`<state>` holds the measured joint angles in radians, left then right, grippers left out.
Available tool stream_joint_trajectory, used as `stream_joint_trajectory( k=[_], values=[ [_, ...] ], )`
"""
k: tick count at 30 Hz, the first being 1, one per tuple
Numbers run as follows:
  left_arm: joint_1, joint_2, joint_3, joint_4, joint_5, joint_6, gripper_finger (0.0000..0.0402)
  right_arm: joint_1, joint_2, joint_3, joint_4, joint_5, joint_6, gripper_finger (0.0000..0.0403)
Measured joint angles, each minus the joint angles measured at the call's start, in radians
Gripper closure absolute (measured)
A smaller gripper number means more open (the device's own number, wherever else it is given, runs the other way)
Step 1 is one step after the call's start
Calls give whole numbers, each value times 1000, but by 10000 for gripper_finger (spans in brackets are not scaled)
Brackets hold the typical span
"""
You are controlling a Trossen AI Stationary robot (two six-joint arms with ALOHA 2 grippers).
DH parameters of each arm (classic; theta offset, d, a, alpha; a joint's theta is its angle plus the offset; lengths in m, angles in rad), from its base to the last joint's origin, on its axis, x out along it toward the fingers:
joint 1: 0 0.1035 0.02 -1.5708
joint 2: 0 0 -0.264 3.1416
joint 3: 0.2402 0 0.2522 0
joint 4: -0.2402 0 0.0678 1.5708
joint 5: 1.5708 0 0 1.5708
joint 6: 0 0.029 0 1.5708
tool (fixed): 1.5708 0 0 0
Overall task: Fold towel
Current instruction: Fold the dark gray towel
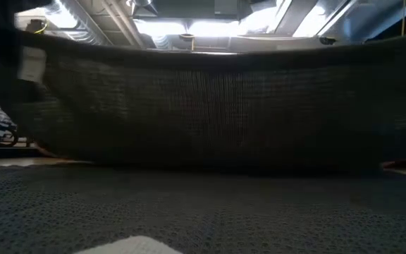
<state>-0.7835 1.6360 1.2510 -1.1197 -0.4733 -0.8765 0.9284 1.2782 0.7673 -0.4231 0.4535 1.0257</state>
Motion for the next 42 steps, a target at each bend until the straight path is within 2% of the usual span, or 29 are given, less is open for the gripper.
stream_joint_trajectory(
  k=[7, 19, 28, 35, 38, 42],
  values=[
    [-51, 15, 0, 39, 10, -26, 394, 30, 54, 1, 82, -11, 19, 399],
    [-81, 103, 0, 123, 76, -12, 394, 28, 194, 0, 109, -155, 18, 393],
    [-95, 98, 1, 116, 140, -26, 394, 27, 166, 14, 137, -234, 16, 397],
    [-96, 95, 2, 118, 180, -29, 394, 28, 161, 65, 134, -255, 13, 397],
    [-92, 85, 22, 110, 220, -28, 394, 27, 159, 66, 137, -290, 18, 398],
    [-95, 77, 63, 110, 213, -6, 394, 28, 157, 66, 139, -291, 26, 397]
  ],
)
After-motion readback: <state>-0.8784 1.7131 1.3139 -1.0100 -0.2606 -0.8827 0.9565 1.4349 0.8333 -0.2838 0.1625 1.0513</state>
